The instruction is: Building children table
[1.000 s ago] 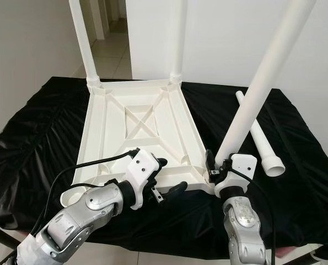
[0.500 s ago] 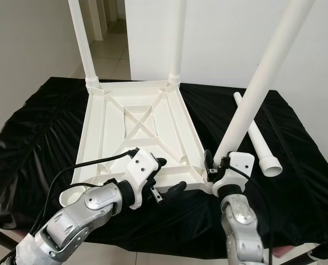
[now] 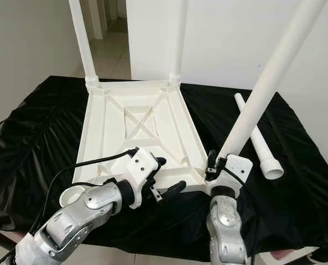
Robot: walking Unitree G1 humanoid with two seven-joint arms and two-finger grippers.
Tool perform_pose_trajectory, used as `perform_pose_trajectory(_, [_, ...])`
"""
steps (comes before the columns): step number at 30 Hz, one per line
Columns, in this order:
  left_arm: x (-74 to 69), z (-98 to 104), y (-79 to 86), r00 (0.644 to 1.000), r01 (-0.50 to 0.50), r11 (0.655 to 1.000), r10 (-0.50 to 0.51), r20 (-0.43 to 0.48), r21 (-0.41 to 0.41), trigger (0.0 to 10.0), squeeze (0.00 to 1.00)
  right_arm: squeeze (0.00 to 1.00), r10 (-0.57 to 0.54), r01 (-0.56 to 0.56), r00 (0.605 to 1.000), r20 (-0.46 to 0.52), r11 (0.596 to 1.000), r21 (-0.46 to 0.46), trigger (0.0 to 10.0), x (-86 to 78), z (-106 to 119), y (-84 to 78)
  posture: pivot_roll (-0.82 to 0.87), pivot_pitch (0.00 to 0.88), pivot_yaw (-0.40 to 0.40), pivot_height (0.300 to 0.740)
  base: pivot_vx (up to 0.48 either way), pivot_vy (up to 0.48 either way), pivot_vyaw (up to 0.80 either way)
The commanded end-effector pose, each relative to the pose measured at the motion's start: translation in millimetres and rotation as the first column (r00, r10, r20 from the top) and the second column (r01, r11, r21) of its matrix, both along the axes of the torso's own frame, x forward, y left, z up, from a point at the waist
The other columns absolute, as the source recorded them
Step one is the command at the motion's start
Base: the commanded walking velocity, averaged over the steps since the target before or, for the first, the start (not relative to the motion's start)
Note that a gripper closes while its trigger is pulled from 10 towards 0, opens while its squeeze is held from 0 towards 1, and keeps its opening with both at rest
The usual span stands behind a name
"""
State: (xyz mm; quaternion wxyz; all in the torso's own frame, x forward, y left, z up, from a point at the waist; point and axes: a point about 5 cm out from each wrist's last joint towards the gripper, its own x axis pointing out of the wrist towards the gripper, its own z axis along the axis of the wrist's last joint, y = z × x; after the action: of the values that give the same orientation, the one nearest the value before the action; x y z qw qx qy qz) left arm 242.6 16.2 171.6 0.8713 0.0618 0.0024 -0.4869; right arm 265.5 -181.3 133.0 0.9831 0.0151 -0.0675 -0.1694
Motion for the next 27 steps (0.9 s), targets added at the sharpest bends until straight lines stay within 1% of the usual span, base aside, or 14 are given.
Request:
perform_pose_trajectory(1, [-4.7,3.7,-2.0,0.993,0.118,0.993,-0.118,-0.002,0.007,10.0,0.00,0.00,-0.095,0.100,0.988,-0.118,0.994,0.033,10.0,-4.2,-25.2,-8.1,-0.01,0.040,0.022,0.740,0.000,0.000,0.00])
perform_pose_trajectory(3, [-4.7,3.8,-1.9,0.993,0.117,0.993,-0.117,-0.002,0.007,10.0,0.00,0.00,-0.105,0.111,0.988,-0.117,0.993,0.045,10.0,-3.9,-25.2,-7.5,-0.01,0.040,0.022,0.740,0.000,0.000,0.00])
perform_pose_trajectory(5, [-4.4,4.2,-1.6,0.994,0.113,0.994,-0.113,-0.001,0.006,10.0,0.00,0.00,-0.162,0.167,0.982,-0.098,0.985,0.041,10.0,-5.0,-22.1,-9.6,-0.01,0.042,0.019,0.740,0.000,0.000,0.00])
perform_pose_trajectory(6, [-4.4,4.2,-1.6,0.994,0.113,0.994,-0.113,-0.001,0.006,10.0,0.00,0.00,-0.162,0.167,0.982,-0.098,0.985,0.041,10.0,-5.0,-22.1,-9.6,-0.01,0.042,0.019,0.740,0.000,0.000,0.00])
perform_pose_trajectory(7, [-4.2,4.3,-1.4,0.994,0.112,0.994,-0.112,-0.001,0.006,10.0,0.00,0.00,-0.185,0.189,0.979,-0.089,0.981,0.033,10.0,-5.5,-20.6,-11.0,-0.01,0.042,0.019,0.740,0.000,0.000,0.00])
perform_pose_trajectory(8, [-4.1,4.4,-1.3,0.994,0.110,0.994,-0.110,-0.001,0.006,10.0,0.00,0.00,-0.221,0.224,0.972,-0.087,0.974,0.029,10.0,-6.6,-19.9,-15.8,-0.01,0.044,0.019,0.740,0.000,0.000,0.00])
perform_pose_trajectory(9, [-4.1,4.4,-1.3,0.994,0.110,0.994,-0.110,-0.001,0.006,10.0,0.00,0.00,-0.221,0.224,0.972,-0.087,0.974,0.029,10.0,-6.6,-19.9,-15.8,-0.01,0.044,0.019,0.740,0.000,0.000,0.00])
perform_pose_trajectory(12, [-3.7,4.4,-1.2,0.994,0.106,0.994,-0.106,0.000,0.006,10.0,0.00,0.00,-0.307,0.311,0.946,-0.102,0.950,0.027,10.0,-10.9,-21.9,-28.3,-0.01,0.048,0.017,0.740,0.000,0.000,0.00])
perform_pose_trajectory(13, [-3.7,4.4,-1.2,0.994,0.106,0.994,-0.106,0.000,0.006,10.0,0.00,0.00,-0.307,0.311,0.946,-0.102,0.950,0.027,10.0,-10.9,-21.9,-28.3,-0.01,0.048,0.017,0.740,0.000,0.000,0.00])
perform_pose_trajectory(14, [-3.6,4.6,-1.1,0.994,0.105,0.994,-0.105,0.000,0.006,10.0,0.00,0.00,-0.330,0.335,0.938,-0.106,0.942,0.023,10.0,-12.4,-22.3,-31.2,-0.01,0.049,0.018,0.740,0.000,0.000,0.00])
perform_pose_trajectory(17, [-3.5,4.8,-0.9,0.995,0.103,0.995,-0.103,0.001,0.005,10.0,0.00,0.00,-0.361,0.364,0.927,-0.102,0.931,0.012,10.0,-13.5,-22.0,-34.3,-0.01,0.051,0.019,0.740,0.000,0.000,0.00])
perform_pose_trajectory(22, [-3.6,4.7,-1.0,0.995,0.103,0.995,-0.103,-0.001,0.002,10.0,0.00,0.00,-0.370,0.373,0.923,-0.101,0.928,0.005,10.0,-13.4,-22.1,-34.5,-0.01,0.052,0.020,0.740,0.000,0.000,0.00])
perform_pose_trajectory(27, [-3.7,4.6,-1.3,0.995,0.104,0.995,-0.104,-0.002,0.001,10.0,0.00,0.00,-0.398,0.399,0.911,-0.106,0.917,-0.004,10.0,-15.0,-23.3,-36.7,-0.01,0.055,0.019,0.740,0.000,0.000,0.00])
